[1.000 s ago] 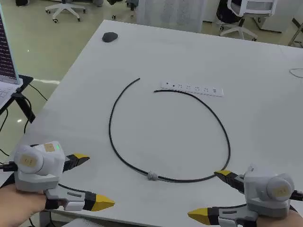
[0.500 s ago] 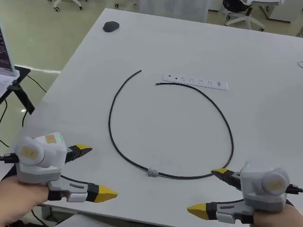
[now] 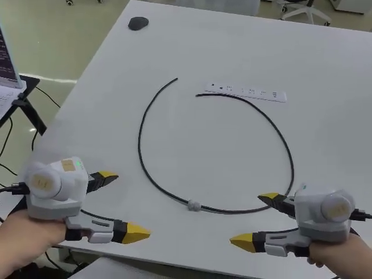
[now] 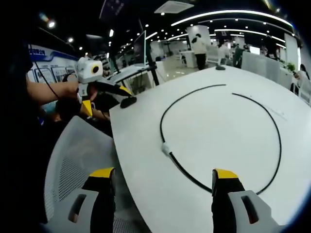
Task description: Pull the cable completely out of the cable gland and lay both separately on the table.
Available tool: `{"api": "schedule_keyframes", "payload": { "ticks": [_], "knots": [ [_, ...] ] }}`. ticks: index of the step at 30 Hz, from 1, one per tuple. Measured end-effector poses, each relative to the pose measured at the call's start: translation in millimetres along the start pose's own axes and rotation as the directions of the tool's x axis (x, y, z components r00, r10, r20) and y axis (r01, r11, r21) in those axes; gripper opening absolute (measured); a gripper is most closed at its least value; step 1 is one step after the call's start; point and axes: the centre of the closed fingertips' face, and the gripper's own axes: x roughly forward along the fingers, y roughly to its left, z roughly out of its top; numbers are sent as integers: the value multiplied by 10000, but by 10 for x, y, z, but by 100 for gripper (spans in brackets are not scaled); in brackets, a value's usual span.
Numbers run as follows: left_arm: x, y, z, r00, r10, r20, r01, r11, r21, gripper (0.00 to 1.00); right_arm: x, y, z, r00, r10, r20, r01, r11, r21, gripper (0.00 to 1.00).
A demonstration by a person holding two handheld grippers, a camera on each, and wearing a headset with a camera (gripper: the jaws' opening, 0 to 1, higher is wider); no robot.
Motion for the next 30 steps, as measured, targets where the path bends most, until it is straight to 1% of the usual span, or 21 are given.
{"api": "schedule_keyframes", "payload": {
  "ticks": [4,11,14,17,20,24,26,28,30],
  "knots": [
    [-5,-6,-37,10000,-68,-58,68,10000,-14,97,113,25,66,9999,75,-86,-76,9999,-140,78],
    [-28,14,-59,9999,-144,-26,144,9999,-68,96,280,-10,165,9996,117,-249,-125,9995,-301,73],
    [-35,29,-59,9999,-148,22,149,9998,-92,95,389,-33,192,9989,135,-442,-153,9991,-407,70],
    [-30,55,-85,9999,-104,-51,104,9999,-93,95,468,-49,186,9977,155,-667,-189,9985,-512,66],
    [-25,73,-108,9999,-85,-130,84,9999,-73,94,569,-52,175,9953,227,-943,-300,9966,-773,61],
    [-15,84,-129,9998,-112,-165,111,9999,-68,95,677,-60,153,9922,318,-1206,-435,9944,-963,57],
    [-3,93,-150,9997,-123,-198,122,9999,-73,95,733,-59,133,9896,353,-1393,-499,9935,-1028,55],
    [6,84,-158,9997,-177,-174,178,9998,23,95,780,-60,88,9851,414,-1670,-639,9893,-1315,51],
    [14,86,-173,9995,-178,-260,178,9998,-7,95,827,-66,53,9811,417,-1891,-713,9857,-1526,49]
  ]
}}
